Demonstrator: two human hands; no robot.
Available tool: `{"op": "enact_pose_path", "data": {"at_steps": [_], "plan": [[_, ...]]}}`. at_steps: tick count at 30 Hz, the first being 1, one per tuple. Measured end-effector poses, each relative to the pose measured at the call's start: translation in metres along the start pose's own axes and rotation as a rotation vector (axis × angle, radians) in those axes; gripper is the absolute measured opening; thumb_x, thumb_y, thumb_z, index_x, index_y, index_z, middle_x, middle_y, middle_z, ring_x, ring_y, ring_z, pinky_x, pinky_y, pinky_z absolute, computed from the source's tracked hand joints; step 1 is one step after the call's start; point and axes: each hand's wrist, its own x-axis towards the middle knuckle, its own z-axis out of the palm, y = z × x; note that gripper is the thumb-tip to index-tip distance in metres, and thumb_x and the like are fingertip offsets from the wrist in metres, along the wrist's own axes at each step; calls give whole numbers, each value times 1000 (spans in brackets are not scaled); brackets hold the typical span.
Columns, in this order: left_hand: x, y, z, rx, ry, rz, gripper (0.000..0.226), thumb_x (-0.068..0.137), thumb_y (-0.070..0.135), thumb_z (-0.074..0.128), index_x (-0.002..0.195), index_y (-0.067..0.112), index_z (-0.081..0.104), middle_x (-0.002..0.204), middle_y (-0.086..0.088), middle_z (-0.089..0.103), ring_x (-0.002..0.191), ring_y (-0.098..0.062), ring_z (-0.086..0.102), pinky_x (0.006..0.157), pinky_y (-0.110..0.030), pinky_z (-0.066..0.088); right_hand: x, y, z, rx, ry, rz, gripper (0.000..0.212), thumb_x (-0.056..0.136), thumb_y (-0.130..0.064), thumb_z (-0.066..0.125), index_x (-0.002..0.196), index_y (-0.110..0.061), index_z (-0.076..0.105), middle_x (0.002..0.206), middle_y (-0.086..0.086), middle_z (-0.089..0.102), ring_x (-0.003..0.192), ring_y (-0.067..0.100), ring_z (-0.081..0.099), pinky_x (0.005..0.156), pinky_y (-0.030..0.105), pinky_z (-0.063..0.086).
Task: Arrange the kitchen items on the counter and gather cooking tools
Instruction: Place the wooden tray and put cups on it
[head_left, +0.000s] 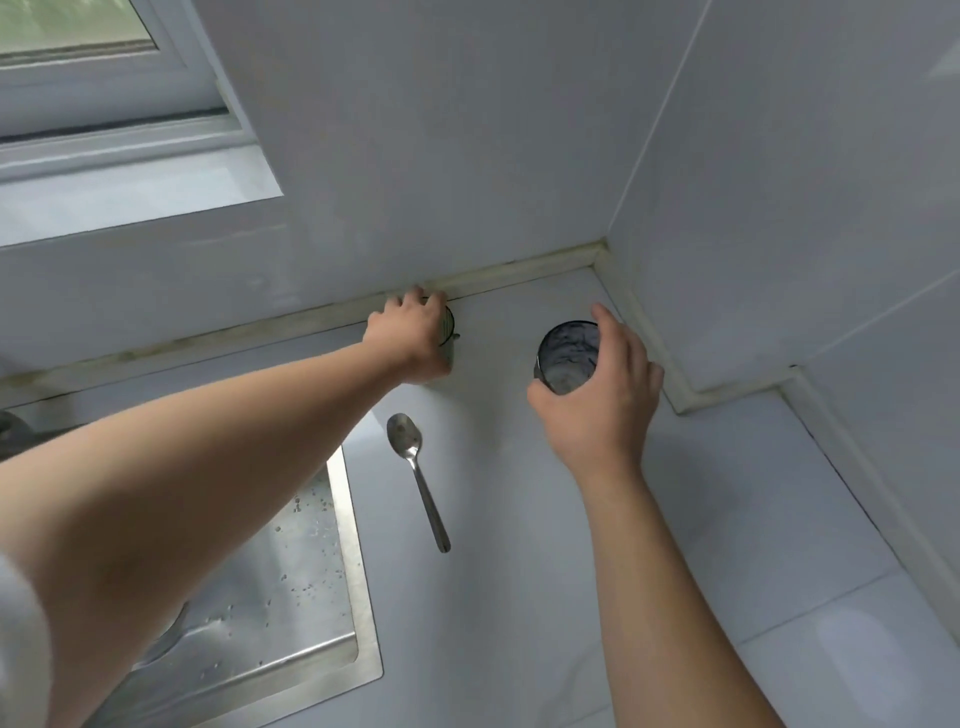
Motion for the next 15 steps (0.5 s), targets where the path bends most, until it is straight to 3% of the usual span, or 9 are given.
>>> {"op": "enact_pose_path", "data": {"at_steps": [4,10,15], "plan": [[2,-3,3,6,58,21,73,83,30,67,147,24,33,140,-10,43,123,-38,45,98,-44,41,-3,-4,-6,21,-12,-8,87,58,-36,74,140,-20,49,133,0,56,112,26,55,92,28,28],[-42,3,-28,-171,335,172,79,75,29,75,145,24,40,142,-9,43,120,-40,44,100,-46,42,-20,-11,-19,10,-34,20,86,58,-42,71,140,-26,49,132,-3,54,111,29,52,89,28,28],[-115,14,-53,-106,375,277,81,69,32,78,143,30,44,138,-6,46,117,-36,45,96,-42,42,-43,-26,-45,24,3,71,86,57,-44,65,140,-28,50,133,-4,54,110,29,51,90,28,30]]}}
